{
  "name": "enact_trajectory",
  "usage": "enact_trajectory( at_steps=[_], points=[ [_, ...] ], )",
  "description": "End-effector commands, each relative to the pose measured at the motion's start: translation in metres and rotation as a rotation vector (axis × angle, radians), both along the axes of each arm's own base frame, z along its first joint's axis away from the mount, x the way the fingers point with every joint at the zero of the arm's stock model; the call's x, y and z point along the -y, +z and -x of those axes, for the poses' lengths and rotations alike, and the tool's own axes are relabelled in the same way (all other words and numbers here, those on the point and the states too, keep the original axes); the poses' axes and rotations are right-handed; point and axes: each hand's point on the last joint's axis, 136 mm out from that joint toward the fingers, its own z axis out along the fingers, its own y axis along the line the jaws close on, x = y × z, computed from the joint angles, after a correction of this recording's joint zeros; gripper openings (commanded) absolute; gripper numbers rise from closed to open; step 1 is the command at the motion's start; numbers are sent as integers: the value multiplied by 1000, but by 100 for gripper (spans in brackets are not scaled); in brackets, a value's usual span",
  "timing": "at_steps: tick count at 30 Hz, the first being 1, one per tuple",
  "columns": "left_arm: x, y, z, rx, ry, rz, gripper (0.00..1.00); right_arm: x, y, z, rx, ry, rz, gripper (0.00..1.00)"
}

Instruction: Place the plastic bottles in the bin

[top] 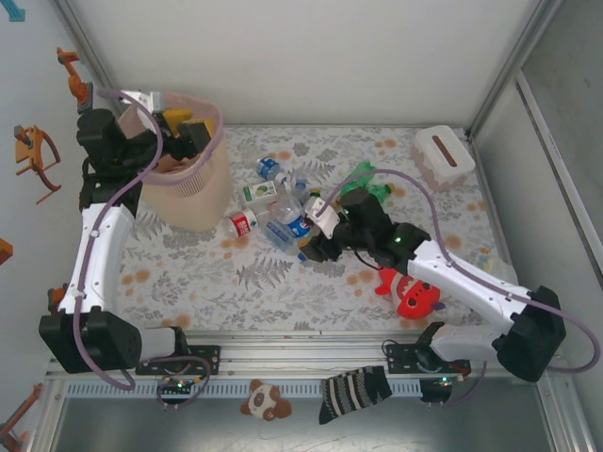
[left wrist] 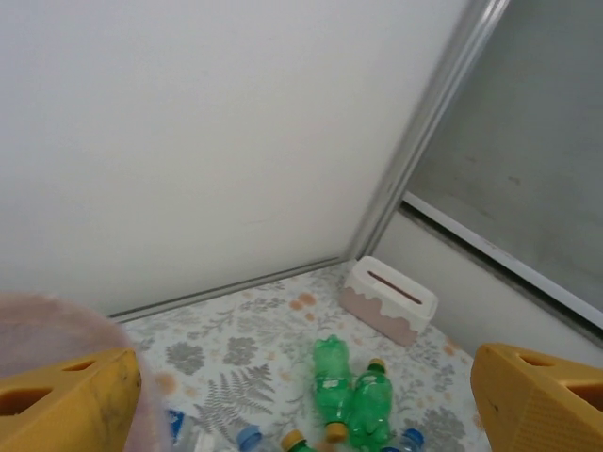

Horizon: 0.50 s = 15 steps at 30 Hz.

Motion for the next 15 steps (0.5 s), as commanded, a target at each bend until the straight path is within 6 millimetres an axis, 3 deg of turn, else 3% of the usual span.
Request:
enact_trajectory(
  at_steps=[1, 7, 15],
  points=[
    [19, 37, 24, 112, -80, 20, 91, -8, 68, -2, 84, 0, -215, 52],
    [62, 63, 65, 202, -285, 36, 92, -2, 129, 4, 191, 4, -395, 51],
    [114, 87, 138, 330, -596, 52, 96, 7, 196, 21, 312, 55, -581, 50]
  ],
)
